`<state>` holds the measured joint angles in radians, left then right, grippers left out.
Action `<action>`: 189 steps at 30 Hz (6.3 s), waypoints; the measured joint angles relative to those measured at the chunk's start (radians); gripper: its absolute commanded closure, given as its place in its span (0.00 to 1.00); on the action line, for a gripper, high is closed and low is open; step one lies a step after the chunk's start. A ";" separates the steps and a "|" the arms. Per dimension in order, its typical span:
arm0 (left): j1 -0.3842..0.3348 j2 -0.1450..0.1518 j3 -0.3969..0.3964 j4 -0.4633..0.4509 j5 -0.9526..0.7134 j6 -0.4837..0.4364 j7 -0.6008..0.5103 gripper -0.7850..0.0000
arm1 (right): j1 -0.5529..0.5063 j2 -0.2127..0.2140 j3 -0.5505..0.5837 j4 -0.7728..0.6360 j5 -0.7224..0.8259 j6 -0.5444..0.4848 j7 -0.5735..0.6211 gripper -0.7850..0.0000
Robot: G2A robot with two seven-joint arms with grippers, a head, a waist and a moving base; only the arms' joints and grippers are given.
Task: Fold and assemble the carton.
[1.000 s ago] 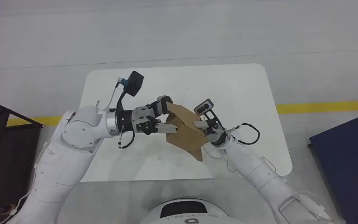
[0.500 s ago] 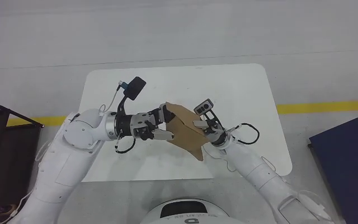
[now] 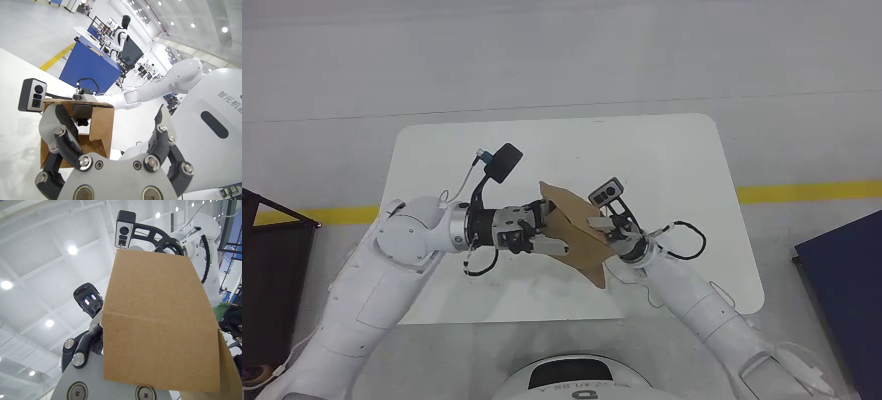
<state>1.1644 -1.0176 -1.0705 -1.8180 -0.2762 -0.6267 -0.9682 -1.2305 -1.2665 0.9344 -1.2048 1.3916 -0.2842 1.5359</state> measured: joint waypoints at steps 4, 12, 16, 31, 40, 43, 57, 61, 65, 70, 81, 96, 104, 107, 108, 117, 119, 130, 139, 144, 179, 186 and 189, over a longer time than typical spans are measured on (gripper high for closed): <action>-0.005 -0.002 0.006 0.001 0.010 0.003 0.007 0.00 | -0.002 0.000 -0.003 -0.001 0.000 0.000 0.000 1.00; -0.004 -0.002 0.004 0.002 0.011 0.000 0.017 0.00 | -0.005 0.001 -0.005 -0.005 0.003 0.000 0.000 1.00; 0.013 0.005 -0.026 0.011 -0.005 -0.010 0.007 0.00 | -0.007 0.004 0.002 -0.005 0.003 0.000 0.000 1.00; 0.170 0.053 -0.306 -0.062 -0.221 -0.062 -0.037 0.00 | -0.006 0.004 0.004 -0.006 0.005 0.000 0.000 1.00; 0.187 0.054 -0.249 -0.124 -0.265 -0.043 -0.149 0.00 | 0.005 -0.002 -0.007 0.008 0.007 0.000 0.000 1.00; 0.163 0.050 -0.220 -0.115 -0.214 -0.038 -0.134 0.00 | 0.004 -0.003 -0.005 0.013 0.008 0.000 0.000 1.00; 0.076 0.021 -0.054 -0.092 0.001 -0.005 -0.045 0.00 | 0.001 -0.005 -0.001 0.018 0.008 0.000 0.000 1.00; 0.069 0.019 -0.039 -0.091 0.012 -0.007 -0.036 0.00 | -0.001 -0.004 0.002 0.018 0.010 0.000 0.000 1.00; 0.067 0.018 -0.030 -0.096 0.024 -0.008 -0.038 0.01 | -0.002 -0.003 0.003 0.018 0.013 0.000 0.000 1.00; 0.068 0.020 -0.039 -0.106 0.062 -0.003 -0.019 0.01 | -0.003 -0.003 0.003 0.020 0.016 0.000 0.000 1.00; 0.155 0.048 -0.241 -0.174 -0.038 0.006 0.040 0.00 | -0.006 0.003 -0.003 0.040 0.001 0.000 0.000 1.00; -0.019 0.037 -0.161 -0.048 -0.167 0.057 -0.077 0.00 | 0.001 0.008 -0.040 0.057 0.009 0.000 0.000 1.00; -0.136 0.012 -0.013 0.040 -0.175 0.074 -0.148 0.00 | -0.009 0.011 -0.029 0.067 0.025 0.000 0.000 1.00; -0.134 0.014 -0.010 0.047 -0.170 0.074 -0.181 0.00 | -0.011 0.013 -0.025 0.079 0.029 0.000 0.000 1.00; -0.129 0.015 -0.014 0.048 -0.167 0.075 -0.191 0.00 | -0.011 0.014 -0.024 0.083 0.032 0.000 0.000 1.00; -0.071 0.027 -0.039 0.029 -0.154 0.086 -0.222 0.00 | -0.007 0.015 -0.025 0.062 0.051 0.000 0.000 1.00; -0.066 0.027 -0.040 0.028 -0.155 0.087 -0.217 0.00 | -0.007 0.015 -0.030 0.056 0.047 0.000 0.000 1.00; -0.036 0.031 -0.047 0.032 -0.151 0.074 -0.216 0.00 | -0.007 0.015 -0.043 0.048 0.033 0.000 0.000 1.00; -0.021 0.030 -0.040 0.038 -0.149 0.058 -0.197 0.00 | 0.001 0.010 -0.059 0.051 0.025 0.000 0.000 1.00; -0.018 0.029 -0.034 0.044 -0.159 0.055 -0.193 0.00 | 0.002 0.010 -0.058 0.054 0.030 0.000 0.000 1.00; 0.081 0.047 -0.152 0.115 -0.105 0.072 -0.050 0.00 | -0.011 0.017 -0.040 0.009 -0.004 0.000 0.000 1.00; 0.051 0.047 -0.150 0.168 -0.134 0.144 -0.073 0.00 | -0.020 0.019 -0.026 0.010 -0.008 0.000 0.000 1.00; 0.021 0.041 -0.105 0.157 -0.048 0.258 -0.052 0.00 | -0.020 0.018 -0.023 0.012 -0.016 0.000 0.000 1.00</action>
<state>1.1851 -0.9761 -1.1759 -1.6608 -0.3242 -0.3684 -1.0198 -1.2503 -1.2481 0.9116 -1.1927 1.3754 -0.2842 1.5359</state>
